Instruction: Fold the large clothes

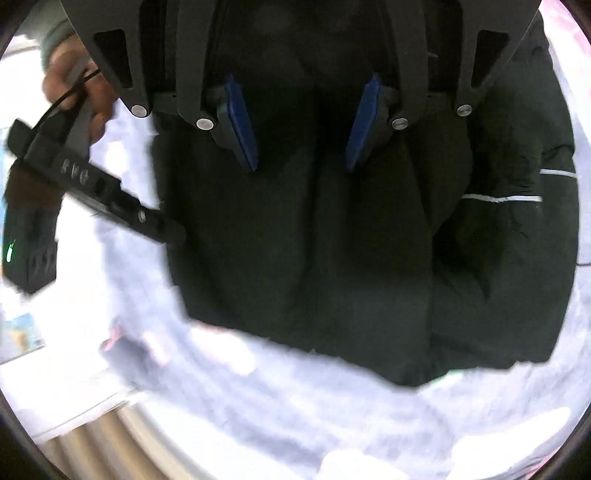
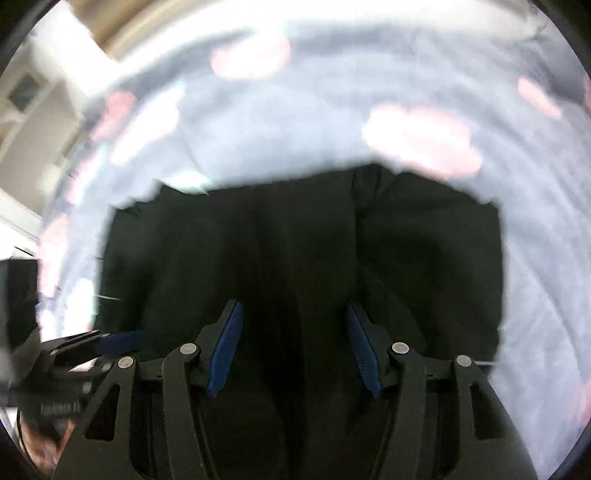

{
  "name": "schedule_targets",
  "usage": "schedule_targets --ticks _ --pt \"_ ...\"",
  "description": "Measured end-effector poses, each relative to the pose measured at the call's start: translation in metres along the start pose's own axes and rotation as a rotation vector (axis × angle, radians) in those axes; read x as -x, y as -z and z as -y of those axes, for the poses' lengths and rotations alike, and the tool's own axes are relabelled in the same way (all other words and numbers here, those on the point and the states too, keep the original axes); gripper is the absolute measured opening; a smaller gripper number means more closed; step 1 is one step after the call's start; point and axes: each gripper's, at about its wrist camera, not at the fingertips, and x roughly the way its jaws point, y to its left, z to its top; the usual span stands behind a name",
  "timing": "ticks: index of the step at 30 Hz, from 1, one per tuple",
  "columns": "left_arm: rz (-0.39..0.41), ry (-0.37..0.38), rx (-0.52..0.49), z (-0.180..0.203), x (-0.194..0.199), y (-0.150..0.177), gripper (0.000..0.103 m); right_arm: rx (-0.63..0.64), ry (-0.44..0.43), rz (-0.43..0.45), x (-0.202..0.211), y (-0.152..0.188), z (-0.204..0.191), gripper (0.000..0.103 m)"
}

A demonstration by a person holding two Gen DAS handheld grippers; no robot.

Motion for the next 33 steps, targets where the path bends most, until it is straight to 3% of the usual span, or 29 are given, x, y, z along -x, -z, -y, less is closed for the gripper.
schedule_targets --ticks 2,6,11,15,17,20,24,28,33 --pt "-0.019 -0.018 -0.001 -0.005 -0.017 0.004 0.051 -0.010 -0.002 -0.066 -0.038 0.006 0.000 0.061" --pt "-0.023 -0.031 -0.014 -0.007 -0.033 0.001 0.051 -0.030 -0.007 -0.055 -0.053 0.010 0.007 0.061" --pt "-0.016 -0.041 -0.036 0.005 -0.012 0.005 0.051 0.009 0.021 -0.033 -0.015 0.021 -0.011 0.061" --pt "0.014 0.003 -0.095 0.016 0.021 0.030 0.051 0.065 -0.020 0.013 0.029 0.056 -0.029 0.062" --pt "-0.016 -0.024 -0.113 0.018 0.023 0.051 0.051 0.073 -0.027 -0.020 0.027 0.078 -0.036 0.063" --pt "-0.117 -0.060 -0.033 0.002 -0.010 0.070 0.052 0.056 -0.001 -0.133 -0.012 0.110 -0.036 0.063" --pt "-0.108 0.040 0.122 -0.024 -0.023 0.081 0.052 0.025 -0.007 -0.109 -0.026 0.121 -0.030 0.063" --pt "-0.041 0.025 0.086 -0.015 0.018 0.107 0.052 -0.013 -0.025 -0.101 0.004 0.129 -0.029 0.064" --pt "0.017 0.029 0.073 -0.010 0.067 0.145 0.052 -0.063 -0.074 -0.066 0.052 0.170 -0.020 0.066"
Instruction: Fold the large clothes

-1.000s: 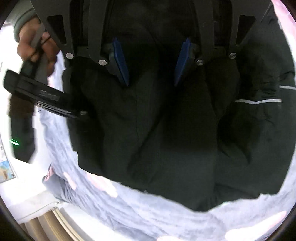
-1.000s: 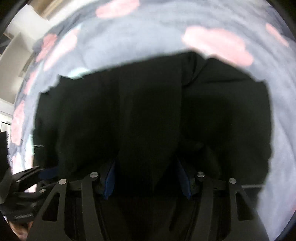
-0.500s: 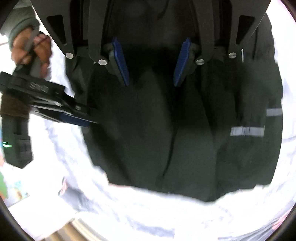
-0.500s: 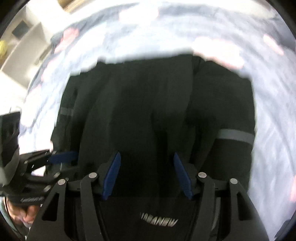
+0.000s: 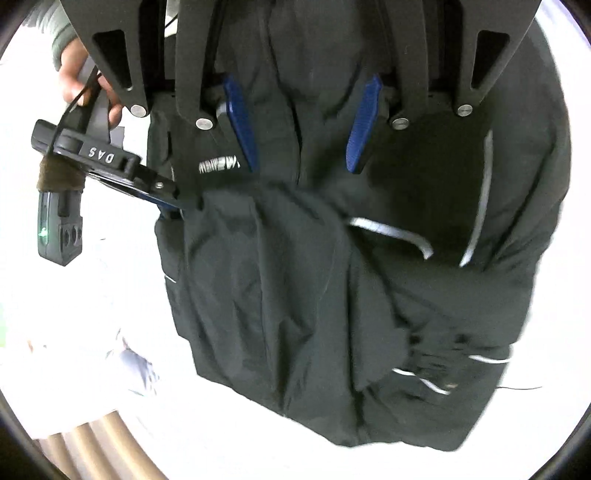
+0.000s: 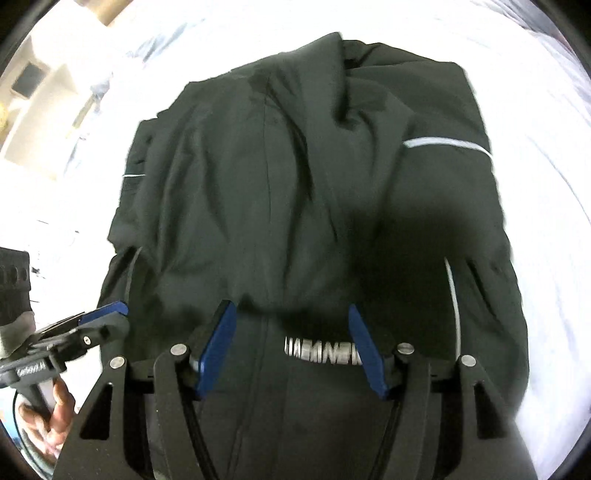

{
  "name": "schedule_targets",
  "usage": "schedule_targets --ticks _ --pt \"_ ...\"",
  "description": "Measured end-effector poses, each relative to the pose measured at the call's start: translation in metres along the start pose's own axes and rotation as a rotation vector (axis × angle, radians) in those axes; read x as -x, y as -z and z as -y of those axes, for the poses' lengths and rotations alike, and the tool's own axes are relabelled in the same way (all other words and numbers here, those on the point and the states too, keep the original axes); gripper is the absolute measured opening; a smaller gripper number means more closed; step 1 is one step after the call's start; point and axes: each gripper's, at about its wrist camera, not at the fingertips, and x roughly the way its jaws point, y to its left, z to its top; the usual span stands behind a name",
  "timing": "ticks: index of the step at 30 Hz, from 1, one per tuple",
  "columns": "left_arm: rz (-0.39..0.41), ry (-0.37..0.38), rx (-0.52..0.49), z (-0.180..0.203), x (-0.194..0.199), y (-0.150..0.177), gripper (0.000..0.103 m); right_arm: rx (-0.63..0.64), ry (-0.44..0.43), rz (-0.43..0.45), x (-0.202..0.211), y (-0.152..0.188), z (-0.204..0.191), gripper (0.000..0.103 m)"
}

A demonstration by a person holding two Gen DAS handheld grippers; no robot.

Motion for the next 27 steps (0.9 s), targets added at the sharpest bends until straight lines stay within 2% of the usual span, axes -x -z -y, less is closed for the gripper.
schedule_targets --ticks 3,9,16,23,25,27 --pt "0.047 -0.011 0.015 -0.002 0.031 0.022 0.052 -0.049 -0.020 0.022 0.032 0.031 0.017 0.066" --pt "0.099 -0.074 0.085 -0.039 0.082 0.073 0.052 -0.152 -0.003 0.042 0.080 0.083 0.066 0.067" --pt "0.124 -0.106 0.208 -0.063 0.097 0.111 0.052 -0.234 0.058 0.031 0.112 0.127 0.122 0.067" --pt "0.129 -0.154 0.281 -0.078 0.103 0.138 0.052 -0.236 0.100 -0.035 0.110 0.161 0.154 0.067" --pt "0.122 -0.189 0.296 -0.082 0.101 0.145 0.053 -0.223 0.115 -0.060 0.103 0.169 0.159 0.067" --pt "0.103 -0.254 0.320 -0.092 0.100 0.155 0.053 -0.217 0.126 -0.089 0.095 0.177 0.166 0.067"
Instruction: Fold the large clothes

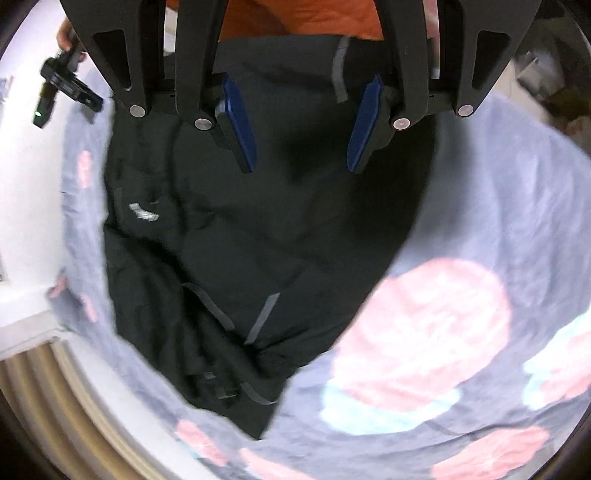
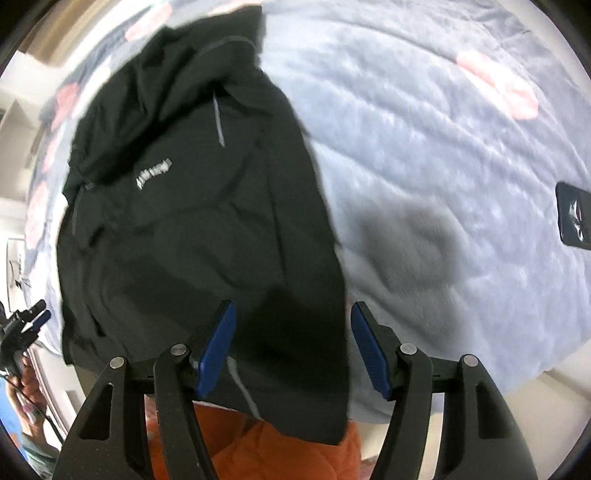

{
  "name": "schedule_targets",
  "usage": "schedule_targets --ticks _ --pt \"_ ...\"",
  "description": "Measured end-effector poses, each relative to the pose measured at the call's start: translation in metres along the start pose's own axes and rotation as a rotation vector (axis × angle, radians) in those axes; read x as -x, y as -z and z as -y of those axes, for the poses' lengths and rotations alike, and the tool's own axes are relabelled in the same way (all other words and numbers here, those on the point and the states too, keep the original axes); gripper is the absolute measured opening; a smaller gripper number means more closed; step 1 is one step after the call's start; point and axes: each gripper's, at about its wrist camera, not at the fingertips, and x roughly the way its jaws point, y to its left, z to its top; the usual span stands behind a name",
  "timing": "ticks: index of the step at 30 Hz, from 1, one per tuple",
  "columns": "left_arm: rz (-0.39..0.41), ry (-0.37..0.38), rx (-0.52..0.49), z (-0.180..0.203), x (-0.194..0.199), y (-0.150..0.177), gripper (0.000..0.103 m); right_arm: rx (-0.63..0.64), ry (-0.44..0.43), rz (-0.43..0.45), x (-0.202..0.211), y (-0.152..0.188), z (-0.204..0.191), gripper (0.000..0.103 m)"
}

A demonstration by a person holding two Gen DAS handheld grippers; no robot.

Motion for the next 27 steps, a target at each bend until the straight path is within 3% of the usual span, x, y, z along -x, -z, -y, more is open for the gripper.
schedule_targets --ticks 4,9,13,15,17,18,20,22,27 --pt "0.013 -0.054 0.105 -0.034 0.000 0.008 0.053 -0.001 -0.007 -0.042 -0.014 0.010 0.015 0.067" --pt "0.011 -0.019 0.246 -0.075 -0.010 0.017 0.055 -0.005 -0.057 -0.083 -0.025 0.015 0.023 0.067" --pt "-0.080 0.076 0.295 -0.090 -0.042 0.026 0.062 0.045 -0.059 -0.122 -0.034 0.016 0.012 0.067" --pt "-0.129 0.095 0.276 -0.087 -0.057 0.033 0.062 0.087 -0.078 -0.131 -0.035 0.019 0.003 0.067" --pt "-0.109 0.059 0.182 -0.074 -0.057 0.038 0.061 0.156 -0.063 -0.126 -0.033 0.024 -0.007 0.050" --pt "-0.106 0.059 0.157 -0.069 -0.055 0.040 0.061 0.199 -0.046 -0.120 -0.031 0.027 -0.012 0.049" --pt "-0.085 0.067 0.110 -0.062 -0.046 0.042 0.059 0.233 -0.033 -0.106 -0.029 0.032 -0.015 0.049" --pt "-0.085 0.060 0.092 -0.062 -0.042 0.042 0.049 0.221 -0.047 -0.117 -0.031 0.034 -0.011 0.049" --pt "-0.128 0.099 0.137 -0.077 -0.049 0.039 0.049 0.115 -0.141 -0.176 -0.044 0.031 0.009 0.054"
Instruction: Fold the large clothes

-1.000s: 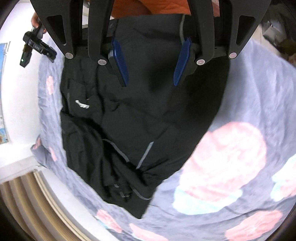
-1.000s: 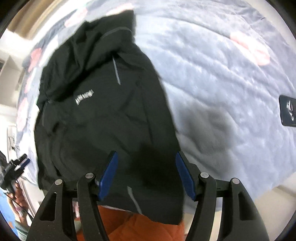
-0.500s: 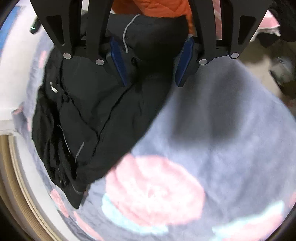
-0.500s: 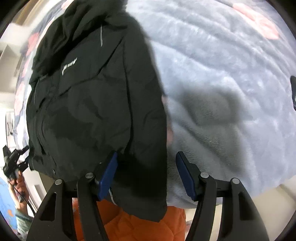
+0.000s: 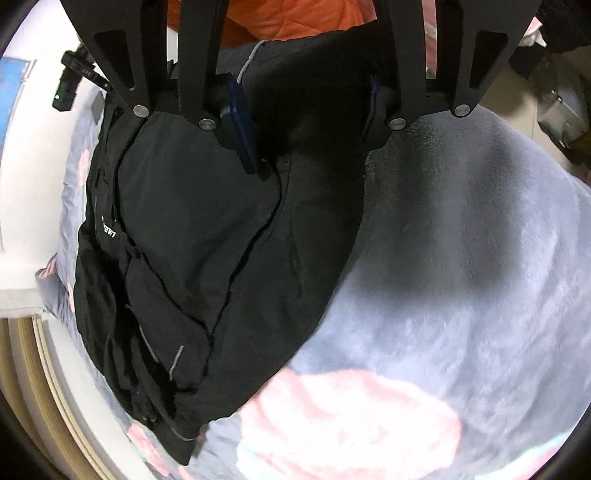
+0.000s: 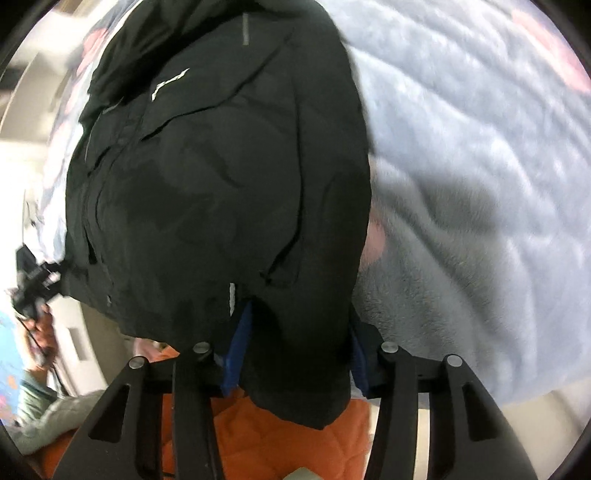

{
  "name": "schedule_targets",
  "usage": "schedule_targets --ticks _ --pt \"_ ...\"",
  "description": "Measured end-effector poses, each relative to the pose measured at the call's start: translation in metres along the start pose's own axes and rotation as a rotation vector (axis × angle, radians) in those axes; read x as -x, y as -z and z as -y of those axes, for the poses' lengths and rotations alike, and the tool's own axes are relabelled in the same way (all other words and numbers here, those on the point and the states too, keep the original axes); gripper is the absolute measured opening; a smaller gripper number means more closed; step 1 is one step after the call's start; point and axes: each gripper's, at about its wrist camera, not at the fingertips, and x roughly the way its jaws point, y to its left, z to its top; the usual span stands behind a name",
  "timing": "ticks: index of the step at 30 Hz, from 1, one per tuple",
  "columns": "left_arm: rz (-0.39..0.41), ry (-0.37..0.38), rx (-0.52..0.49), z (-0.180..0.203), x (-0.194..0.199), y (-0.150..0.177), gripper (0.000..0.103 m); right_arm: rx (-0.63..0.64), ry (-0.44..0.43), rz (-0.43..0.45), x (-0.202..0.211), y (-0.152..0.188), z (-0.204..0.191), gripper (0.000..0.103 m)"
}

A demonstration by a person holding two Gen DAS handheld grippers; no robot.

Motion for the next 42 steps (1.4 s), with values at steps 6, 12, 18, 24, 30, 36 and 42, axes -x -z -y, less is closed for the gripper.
schedule_targets --ticks 6,12,18,24,30,36,42 --pt "-0.027 0.057 0.074 -0.014 -0.015 -0.004 0.058 -0.046 -0.044 -0.042 -0.019 -0.005 0.006 0.062" --pt "0.000 -0.023 -0.032 0.011 -0.014 -0.003 0.033 0.014 -0.061 -0.026 -0.007 -0.003 0.002 0.046" --pt "0.016 0.030 -0.067 0.019 0.003 -0.001 0.022 0.082 -0.093 -0.031 0.003 -0.002 -0.001 0.044" --pt "0.011 0.048 -0.047 0.025 -0.001 -0.006 0.031 0.052 -0.118 -0.055 -0.006 -0.011 -0.004 0.038" --pt "0.126 0.131 -0.074 0.056 0.040 -0.019 0.016 0.065 -0.223 0.085 0.061 -0.030 -0.020 0.018" --pt "0.271 0.276 -0.111 0.098 0.096 -0.052 0.016 0.150 -0.258 0.211 0.124 -0.074 -0.054 0.018" --pt "0.355 0.307 -0.215 0.150 0.134 -0.107 0.016 0.138 -0.288 0.318 0.163 -0.131 -0.073 0.018"
